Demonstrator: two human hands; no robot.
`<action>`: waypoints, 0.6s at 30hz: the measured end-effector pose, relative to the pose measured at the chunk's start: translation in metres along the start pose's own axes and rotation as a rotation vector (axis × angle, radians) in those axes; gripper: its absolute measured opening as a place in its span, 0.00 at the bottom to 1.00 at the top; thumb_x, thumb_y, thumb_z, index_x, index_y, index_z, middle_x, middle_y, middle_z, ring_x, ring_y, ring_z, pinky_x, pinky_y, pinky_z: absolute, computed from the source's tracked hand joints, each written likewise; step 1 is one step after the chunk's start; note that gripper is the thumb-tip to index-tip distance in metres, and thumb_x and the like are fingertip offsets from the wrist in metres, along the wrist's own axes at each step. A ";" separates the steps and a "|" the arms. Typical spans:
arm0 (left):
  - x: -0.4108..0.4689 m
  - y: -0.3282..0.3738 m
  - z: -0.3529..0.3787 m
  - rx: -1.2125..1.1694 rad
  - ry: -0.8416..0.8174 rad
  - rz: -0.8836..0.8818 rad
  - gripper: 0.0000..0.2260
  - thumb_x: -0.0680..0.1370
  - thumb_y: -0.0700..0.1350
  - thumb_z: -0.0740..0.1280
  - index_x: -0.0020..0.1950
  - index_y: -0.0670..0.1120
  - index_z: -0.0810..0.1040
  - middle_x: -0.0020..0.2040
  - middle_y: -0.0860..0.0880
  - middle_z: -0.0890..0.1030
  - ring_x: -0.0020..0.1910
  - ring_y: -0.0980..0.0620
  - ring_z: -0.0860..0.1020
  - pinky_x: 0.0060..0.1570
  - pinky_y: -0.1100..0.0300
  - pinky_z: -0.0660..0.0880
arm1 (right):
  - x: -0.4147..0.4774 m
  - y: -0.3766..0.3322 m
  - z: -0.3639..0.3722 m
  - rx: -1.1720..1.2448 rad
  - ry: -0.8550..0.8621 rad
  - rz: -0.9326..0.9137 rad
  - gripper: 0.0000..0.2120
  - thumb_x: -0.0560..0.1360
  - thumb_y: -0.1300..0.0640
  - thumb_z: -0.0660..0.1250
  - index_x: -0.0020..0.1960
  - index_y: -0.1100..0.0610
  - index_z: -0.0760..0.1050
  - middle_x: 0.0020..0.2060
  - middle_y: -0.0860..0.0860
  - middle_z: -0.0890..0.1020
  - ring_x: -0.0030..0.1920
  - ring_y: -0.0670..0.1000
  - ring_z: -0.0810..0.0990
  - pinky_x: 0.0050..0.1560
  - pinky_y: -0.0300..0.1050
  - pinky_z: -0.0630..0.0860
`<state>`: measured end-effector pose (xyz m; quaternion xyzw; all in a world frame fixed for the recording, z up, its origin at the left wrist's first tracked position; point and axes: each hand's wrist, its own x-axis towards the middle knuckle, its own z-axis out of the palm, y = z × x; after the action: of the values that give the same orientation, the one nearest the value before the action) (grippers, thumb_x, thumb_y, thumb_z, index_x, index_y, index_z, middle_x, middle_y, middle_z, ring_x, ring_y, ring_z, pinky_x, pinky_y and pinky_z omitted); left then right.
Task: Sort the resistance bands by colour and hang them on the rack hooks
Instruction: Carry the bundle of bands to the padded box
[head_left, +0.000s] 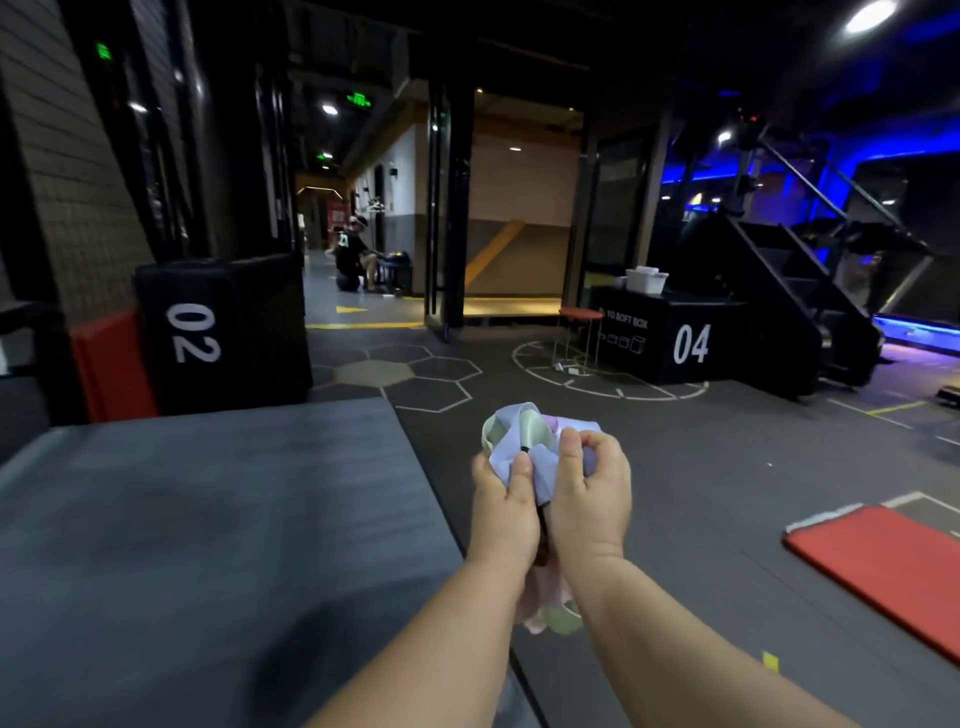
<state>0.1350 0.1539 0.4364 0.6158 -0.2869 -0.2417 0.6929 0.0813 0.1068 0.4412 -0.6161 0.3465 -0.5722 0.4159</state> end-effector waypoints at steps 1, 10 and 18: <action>0.003 0.004 -0.011 -0.004 0.018 0.005 0.10 0.82 0.52 0.56 0.63 0.57 0.61 0.56 0.51 0.77 0.48 0.55 0.77 0.48 0.59 0.74 | -0.002 -0.005 0.012 0.003 -0.010 -0.010 0.08 0.79 0.48 0.62 0.41 0.45 0.70 0.46 0.43 0.73 0.43 0.39 0.73 0.39 0.28 0.66; 0.043 0.015 -0.142 0.053 0.233 0.061 0.15 0.82 0.53 0.55 0.68 0.54 0.60 0.49 0.52 0.77 0.45 0.54 0.77 0.41 0.58 0.74 | -0.037 -0.027 0.149 0.058 -0.193 -0.041 0.07 0.78 0.50 0.63 0.43 0.50 0.72 0.44 0.44 0.74 0.43 0.38 0.73 0.39 0.25 0.65; 0.084 -0.028 -0.223 0.145 0.416 0.057 0.10 0.82 0.51 0.57 0.62 0.52 0.64 0.49 0.49 0.79 0.43 0.54 0.79 0.45 0.55 0.77 | -0.059 0.010 0.240 0.046 -0.384 -0.001 0.07 0.78 0.47 0.62 0.44 0.49 0.72 0.46 0.48 0.77 0.44 0.44 0.76 0.39 0.31 0.69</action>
<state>0.3508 0.2520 0.4000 0.6922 -0.1719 -0.0684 0.6976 0.3144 0.1837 0.4075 -0.7044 0.2471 -0.4523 0.4880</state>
